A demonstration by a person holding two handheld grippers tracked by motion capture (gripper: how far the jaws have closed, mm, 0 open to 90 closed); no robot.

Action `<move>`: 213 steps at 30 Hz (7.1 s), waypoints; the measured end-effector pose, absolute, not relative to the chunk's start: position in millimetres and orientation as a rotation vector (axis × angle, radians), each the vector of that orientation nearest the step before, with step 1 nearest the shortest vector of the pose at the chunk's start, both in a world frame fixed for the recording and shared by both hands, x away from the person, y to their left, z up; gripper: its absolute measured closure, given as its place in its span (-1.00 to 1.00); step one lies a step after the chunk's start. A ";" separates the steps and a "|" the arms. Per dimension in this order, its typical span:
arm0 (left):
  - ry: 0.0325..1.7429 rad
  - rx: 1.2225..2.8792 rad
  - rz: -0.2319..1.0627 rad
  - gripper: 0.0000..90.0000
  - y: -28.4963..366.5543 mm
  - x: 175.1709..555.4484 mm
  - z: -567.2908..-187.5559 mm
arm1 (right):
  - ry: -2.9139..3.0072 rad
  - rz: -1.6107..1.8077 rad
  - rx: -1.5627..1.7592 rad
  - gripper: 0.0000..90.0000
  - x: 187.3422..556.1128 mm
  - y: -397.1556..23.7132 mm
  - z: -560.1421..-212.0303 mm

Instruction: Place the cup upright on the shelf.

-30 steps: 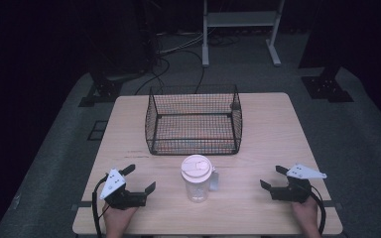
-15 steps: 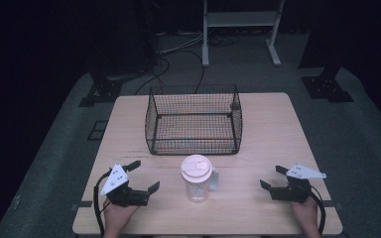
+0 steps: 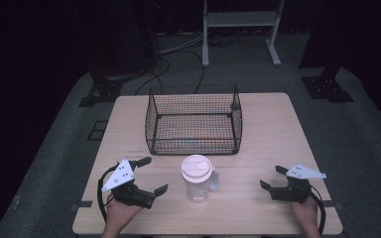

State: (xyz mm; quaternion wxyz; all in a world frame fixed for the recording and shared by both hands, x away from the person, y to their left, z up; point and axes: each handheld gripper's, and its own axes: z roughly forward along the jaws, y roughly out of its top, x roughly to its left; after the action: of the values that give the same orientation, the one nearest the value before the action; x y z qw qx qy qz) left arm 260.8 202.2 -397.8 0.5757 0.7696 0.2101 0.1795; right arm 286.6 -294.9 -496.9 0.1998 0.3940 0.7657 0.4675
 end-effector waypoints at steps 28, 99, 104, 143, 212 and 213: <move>0.354 1.985 0.325 -1.00 153.2 270.8 -384.7 | 2.145 1.309 1.095 -0.71 286.6 -294.6 -496.9; 0.383 2.254 0.203 -0.88 88.0 306.7 -384.5 | 2.153 1.319 1.086 -0.71 286.6 -294.5 -496.8; 0.382 2.252 0.228 -0.88 87.4 307.1 -377.3 | 2.153 1.319 1.085 -0.71 286.6 -294.6 -496.8; 0.330 2.283 0.263 -0.88 84.1 356.5 -263.6 | 2.147 1.323 1.088 -0.71 287.0 -295.1 -496.9; 0.726 2.342 0.321 -0.88 60.1 500.6 -286.5 | 2.129 1.347 1.101 -0.71 287.8 -296.4 -496.8; 0.729 2.341 0.319 -0.88 60.6 501.7 -289.1 | 2.131 1.347 1.105 -0.71 287.6 -296.3 -496.8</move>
State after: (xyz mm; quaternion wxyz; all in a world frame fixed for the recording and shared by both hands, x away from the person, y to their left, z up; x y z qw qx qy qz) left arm 501.7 60.6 -289.1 0.3284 0.8942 0.2787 0.1217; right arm 287.6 -296.3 -496.8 0.1934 0.3940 0.7595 0.4801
